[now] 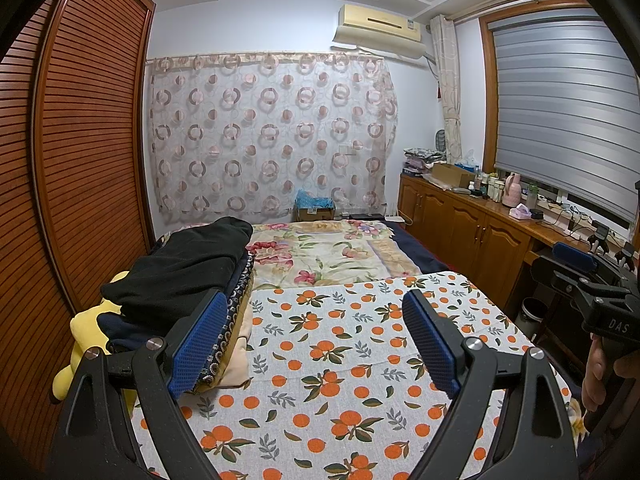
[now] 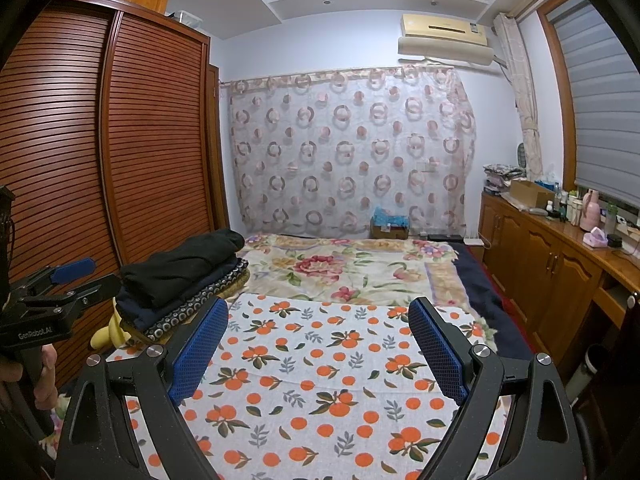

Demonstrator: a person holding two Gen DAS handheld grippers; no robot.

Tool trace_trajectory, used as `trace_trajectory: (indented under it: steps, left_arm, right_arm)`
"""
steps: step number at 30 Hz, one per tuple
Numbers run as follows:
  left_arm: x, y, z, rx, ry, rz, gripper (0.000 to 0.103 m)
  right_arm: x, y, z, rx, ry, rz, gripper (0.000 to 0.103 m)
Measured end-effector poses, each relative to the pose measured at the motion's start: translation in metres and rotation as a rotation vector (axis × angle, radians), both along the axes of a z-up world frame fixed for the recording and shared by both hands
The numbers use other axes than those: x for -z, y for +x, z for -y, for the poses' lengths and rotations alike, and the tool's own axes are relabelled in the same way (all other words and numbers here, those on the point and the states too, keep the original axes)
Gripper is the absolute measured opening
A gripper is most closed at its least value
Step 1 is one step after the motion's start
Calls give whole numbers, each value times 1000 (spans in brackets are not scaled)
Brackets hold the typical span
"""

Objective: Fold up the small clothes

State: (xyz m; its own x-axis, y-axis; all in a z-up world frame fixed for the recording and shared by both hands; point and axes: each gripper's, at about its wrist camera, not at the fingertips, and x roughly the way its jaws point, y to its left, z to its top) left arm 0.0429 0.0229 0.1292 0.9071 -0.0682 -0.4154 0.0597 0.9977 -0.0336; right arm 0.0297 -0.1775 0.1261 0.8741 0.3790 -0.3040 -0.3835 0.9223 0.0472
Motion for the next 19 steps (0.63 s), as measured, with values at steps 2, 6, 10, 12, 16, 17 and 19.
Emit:
trace_trajectory:
  steps: [2, 6, 10, 12, 16, 17, 19]
  left_arm:
    - [0, 0, 0, -1, 0, 0, 90]
    - [0, 0, 0, 0, 0, 1, 90]
    - [0, 0, 0, -1, 0, -1, 90]
    - [0, 0, 0, 0, 0, -1, 90]
    - [0, -1, 0, 0, 0, 0, 90]
    - [0, -1, 0, 1, 0, 0, 90]
    - [0, 0, 1, -1, 0, -1, 90]
  right_arm:
    - [0, -1, 0, 1, -1, 1, 92]
    - [0, -1, -1, 0, 0, 1, 92]
    - [0, -1, -1, 1, 1, 1, 92]
    - [0, -1, -1, 1, 0, 1, 92]
    - [0, -1, -1, 0, 2, 0, 92]
    - [0, -1, -1, 0, 1, 1, 92]
    - [0, -1, -1, 0, 0, 1, 92]
